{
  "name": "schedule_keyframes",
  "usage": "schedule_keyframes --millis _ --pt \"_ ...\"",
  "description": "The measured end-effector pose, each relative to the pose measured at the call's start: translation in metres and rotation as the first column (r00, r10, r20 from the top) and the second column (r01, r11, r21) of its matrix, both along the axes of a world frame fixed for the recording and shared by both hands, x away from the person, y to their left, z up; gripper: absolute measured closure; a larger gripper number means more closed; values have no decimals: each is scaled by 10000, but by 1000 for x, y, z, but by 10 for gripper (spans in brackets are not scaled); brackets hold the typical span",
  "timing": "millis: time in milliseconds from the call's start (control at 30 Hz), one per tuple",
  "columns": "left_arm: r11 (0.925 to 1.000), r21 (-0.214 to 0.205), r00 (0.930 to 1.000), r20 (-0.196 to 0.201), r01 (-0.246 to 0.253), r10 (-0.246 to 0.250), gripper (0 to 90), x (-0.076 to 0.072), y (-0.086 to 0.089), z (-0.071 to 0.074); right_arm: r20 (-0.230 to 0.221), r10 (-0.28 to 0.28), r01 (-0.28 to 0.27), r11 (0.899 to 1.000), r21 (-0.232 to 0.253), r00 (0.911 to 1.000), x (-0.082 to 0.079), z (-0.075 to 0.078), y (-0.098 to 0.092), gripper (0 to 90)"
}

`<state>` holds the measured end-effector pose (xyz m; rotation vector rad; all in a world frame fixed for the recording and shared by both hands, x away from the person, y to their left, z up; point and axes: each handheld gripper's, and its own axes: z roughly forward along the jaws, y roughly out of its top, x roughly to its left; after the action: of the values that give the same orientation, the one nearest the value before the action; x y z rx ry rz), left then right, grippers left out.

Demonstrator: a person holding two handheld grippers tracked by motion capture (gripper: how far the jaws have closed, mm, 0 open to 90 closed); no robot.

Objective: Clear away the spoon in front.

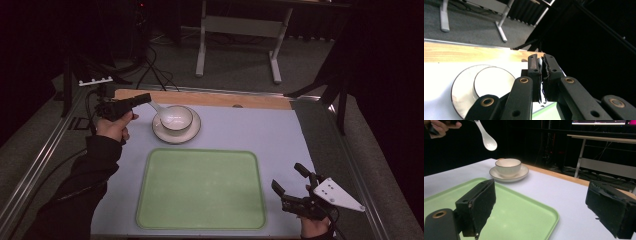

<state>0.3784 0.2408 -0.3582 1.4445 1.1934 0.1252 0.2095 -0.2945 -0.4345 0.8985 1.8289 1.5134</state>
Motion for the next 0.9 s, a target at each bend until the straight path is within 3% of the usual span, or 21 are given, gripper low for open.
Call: schedule_keyframes --millis 100,233,500,633,700,733,767,900 --pt "9987 180 9988 -85 481 -479 858 -3 -2 3 0 -4 4 10000 -20 10000 0 0 0 93" --pt "9909 551 9921 -313 1228 -1212 858 -6 -7 6 -17 -5 5 10000 -20 10000 0 0 0 93" --pt "9675 809 9705 -452 2398 -2367 858 -15 -14 7 -26 15 -15 10000 -14 10000 0 0 0 93" --pt "9410 963 9458 -507 3244 -3208 857 -18 -17 7 -14 52 -52 10000 -58 10000 0 0 1 93" --pt "9305 1124 9370 -605 3488 -3439 857 -20 -20 7 -24 59 -59 10000 -51 10000 1 0 1 93" --pt "9205 1146 9273 -684 3737 -3679 857 -20 -21 6 -25 55 -55 10000 -47 10000 1 0 1 93" --pt "9160 1211 9238 -711 3825 -3763 857 -21 -23 5 -25 53 -53 10000 -50 10000 1 0 1 93" --pt "8879 1418 8989 -944 4376 -4279 857 -24 -29 2 -73 48 -48 10000 -20 10000 1 0 1 93"
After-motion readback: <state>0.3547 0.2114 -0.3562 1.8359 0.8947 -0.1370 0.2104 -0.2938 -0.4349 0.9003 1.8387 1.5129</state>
